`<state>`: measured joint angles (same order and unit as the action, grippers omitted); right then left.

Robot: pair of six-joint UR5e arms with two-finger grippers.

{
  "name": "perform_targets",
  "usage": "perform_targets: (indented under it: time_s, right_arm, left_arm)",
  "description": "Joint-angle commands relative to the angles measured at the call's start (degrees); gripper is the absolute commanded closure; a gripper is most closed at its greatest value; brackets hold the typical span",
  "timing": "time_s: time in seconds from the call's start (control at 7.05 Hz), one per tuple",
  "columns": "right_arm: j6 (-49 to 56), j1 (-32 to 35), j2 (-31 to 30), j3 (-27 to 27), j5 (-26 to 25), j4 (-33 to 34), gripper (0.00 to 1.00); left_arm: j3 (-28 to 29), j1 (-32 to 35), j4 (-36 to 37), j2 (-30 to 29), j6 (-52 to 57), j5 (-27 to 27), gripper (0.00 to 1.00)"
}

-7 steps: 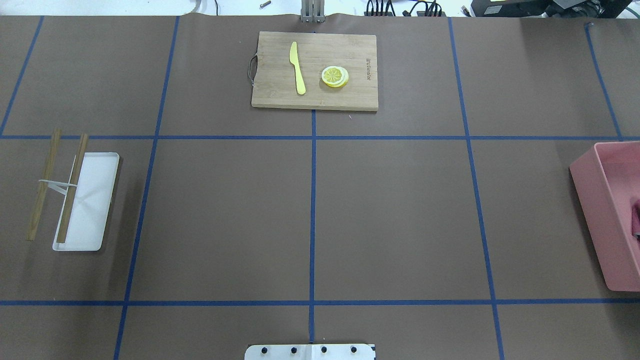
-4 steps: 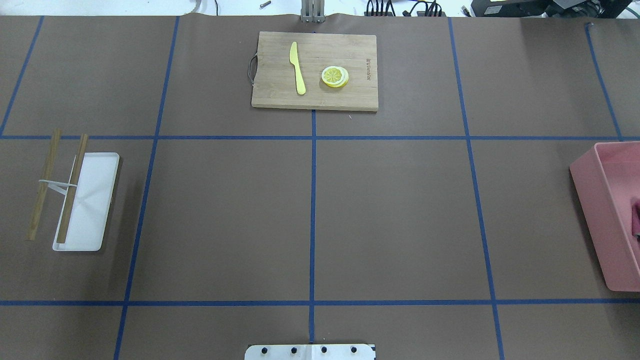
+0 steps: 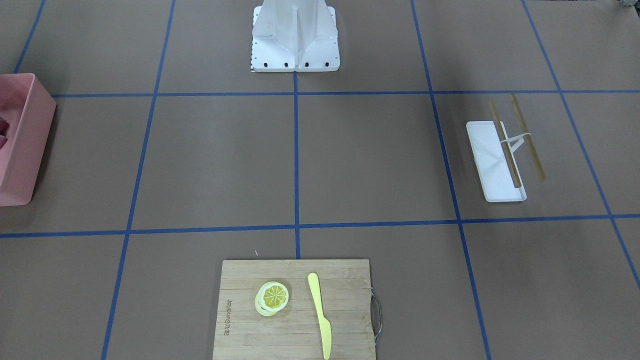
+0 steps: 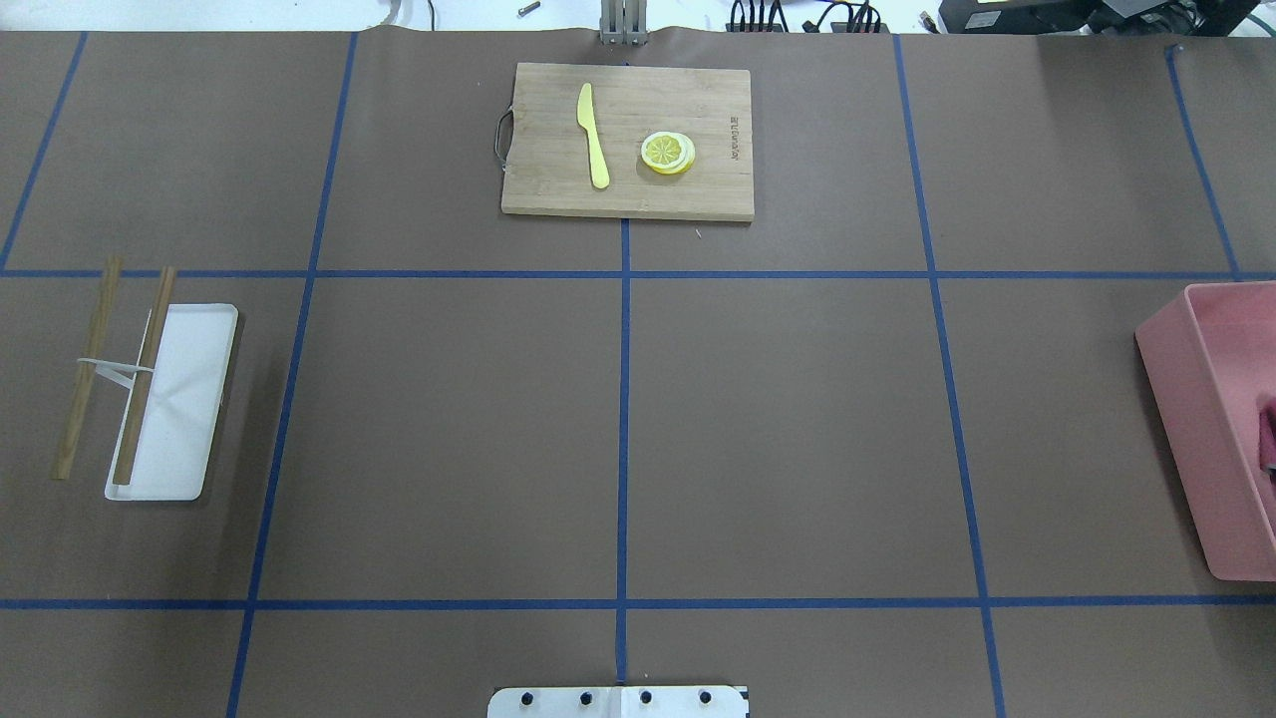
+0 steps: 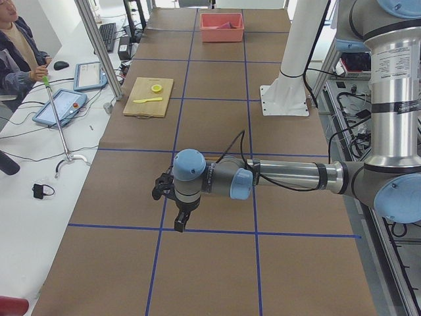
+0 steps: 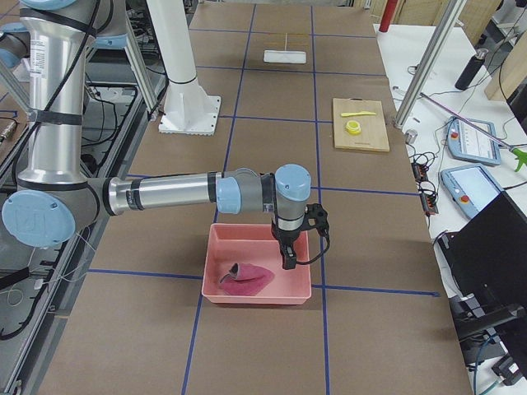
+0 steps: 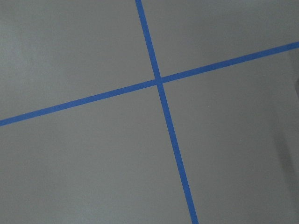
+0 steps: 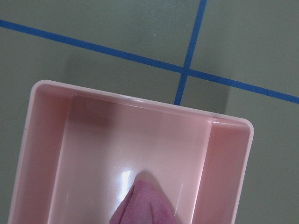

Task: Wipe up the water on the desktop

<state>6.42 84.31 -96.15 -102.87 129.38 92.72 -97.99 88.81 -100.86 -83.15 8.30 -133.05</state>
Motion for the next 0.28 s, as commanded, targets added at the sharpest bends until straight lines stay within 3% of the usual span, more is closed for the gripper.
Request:
perform_targets:
  time_s: [0.0, 0.14]
  right_arm:
    - [0.09, -0.12, 0.52, 1.00, -0.71, 0.00, 0.00]
    - [0.17, 0.06, 1.39, 0.57, -0.80, 0.00, 0.00]
  left_arm:
    - [0.95, -0.04, -2.67, 0.01, -0.13, 0.24, 0.02]
    - [2.44, -0.04, -3.80, -0.43, -0.04, 0.24, 0.02]
